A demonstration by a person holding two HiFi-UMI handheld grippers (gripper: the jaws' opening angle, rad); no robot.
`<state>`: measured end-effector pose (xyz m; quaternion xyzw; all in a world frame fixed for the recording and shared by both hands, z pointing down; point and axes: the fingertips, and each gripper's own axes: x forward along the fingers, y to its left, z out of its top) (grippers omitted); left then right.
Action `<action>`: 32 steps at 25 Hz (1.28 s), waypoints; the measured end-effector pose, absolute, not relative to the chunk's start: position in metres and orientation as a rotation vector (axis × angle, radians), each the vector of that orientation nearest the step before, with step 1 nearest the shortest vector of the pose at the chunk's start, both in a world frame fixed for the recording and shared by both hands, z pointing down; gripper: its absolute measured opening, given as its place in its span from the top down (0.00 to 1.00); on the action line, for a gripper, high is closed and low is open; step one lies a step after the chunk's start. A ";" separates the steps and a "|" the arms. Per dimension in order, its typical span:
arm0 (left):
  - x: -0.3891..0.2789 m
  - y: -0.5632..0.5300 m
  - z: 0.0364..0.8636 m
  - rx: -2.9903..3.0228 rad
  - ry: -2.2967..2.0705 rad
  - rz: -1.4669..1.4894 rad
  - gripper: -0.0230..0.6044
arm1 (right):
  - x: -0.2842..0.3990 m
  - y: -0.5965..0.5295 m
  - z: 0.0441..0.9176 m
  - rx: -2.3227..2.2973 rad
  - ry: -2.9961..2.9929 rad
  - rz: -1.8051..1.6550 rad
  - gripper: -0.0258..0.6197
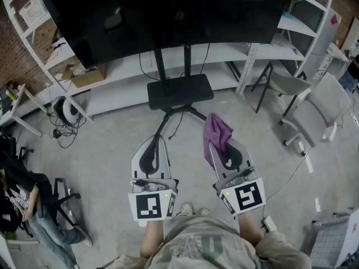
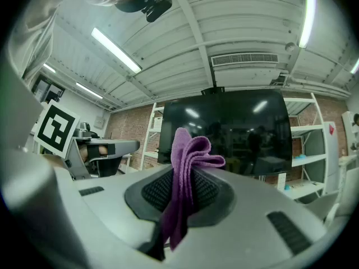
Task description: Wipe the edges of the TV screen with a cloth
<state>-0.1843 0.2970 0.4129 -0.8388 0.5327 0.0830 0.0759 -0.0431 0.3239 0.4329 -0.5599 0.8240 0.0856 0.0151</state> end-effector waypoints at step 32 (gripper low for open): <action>-0.160 0.121 0.455 -2.597 1.581 0.197 0.94 | -0.002 0.157 0.479 -1.813 2.545 0.207 0.86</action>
